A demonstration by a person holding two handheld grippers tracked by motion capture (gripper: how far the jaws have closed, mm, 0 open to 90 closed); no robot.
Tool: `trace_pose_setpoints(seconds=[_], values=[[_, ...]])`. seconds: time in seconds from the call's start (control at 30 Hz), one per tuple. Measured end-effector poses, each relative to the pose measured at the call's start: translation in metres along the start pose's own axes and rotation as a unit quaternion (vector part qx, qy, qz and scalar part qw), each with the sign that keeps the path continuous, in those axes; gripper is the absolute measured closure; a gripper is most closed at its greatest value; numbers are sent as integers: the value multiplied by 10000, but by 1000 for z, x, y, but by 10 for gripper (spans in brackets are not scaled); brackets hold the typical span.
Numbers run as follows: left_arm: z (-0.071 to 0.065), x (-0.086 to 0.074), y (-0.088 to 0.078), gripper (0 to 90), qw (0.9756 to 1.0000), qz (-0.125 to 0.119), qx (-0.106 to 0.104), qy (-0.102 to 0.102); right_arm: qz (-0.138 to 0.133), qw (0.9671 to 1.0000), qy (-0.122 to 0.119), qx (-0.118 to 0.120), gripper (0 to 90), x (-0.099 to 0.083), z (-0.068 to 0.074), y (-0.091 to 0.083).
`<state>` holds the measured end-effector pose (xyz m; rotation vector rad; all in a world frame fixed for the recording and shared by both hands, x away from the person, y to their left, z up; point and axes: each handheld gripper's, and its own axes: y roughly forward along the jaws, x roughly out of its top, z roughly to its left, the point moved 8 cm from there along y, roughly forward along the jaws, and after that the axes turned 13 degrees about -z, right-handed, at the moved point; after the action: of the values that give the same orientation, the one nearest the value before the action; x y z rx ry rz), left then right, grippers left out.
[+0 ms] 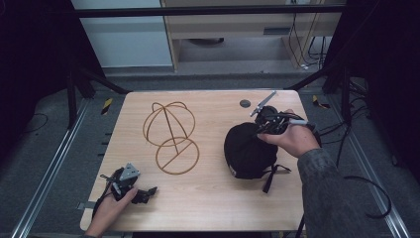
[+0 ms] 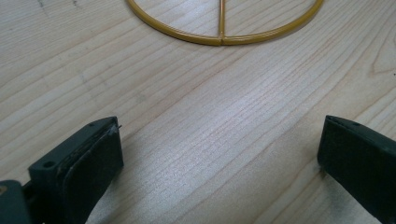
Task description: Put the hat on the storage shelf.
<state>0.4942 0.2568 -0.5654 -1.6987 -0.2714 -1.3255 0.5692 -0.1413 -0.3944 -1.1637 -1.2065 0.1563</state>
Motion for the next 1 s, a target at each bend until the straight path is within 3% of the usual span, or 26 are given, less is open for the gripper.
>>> trace_pose_setpoints(seconds=[0.17,0.43,0.73,1.0], values=[[0,0,0,0,10000,1,0,-1,-329,9994,-112,-10,740,15,5,-24],[0,0,0,0,10000,2,-1,-1,-651,9977,-162,-67,741,30,5,-41],[0,0,0,0,10000,2,-2,-1,-732,9970,-192,-132,742,40,5,-49],[0,0,0,0,10000,2,-1,-2,-1018,9944,-201,-202,742,54,5,-67]])
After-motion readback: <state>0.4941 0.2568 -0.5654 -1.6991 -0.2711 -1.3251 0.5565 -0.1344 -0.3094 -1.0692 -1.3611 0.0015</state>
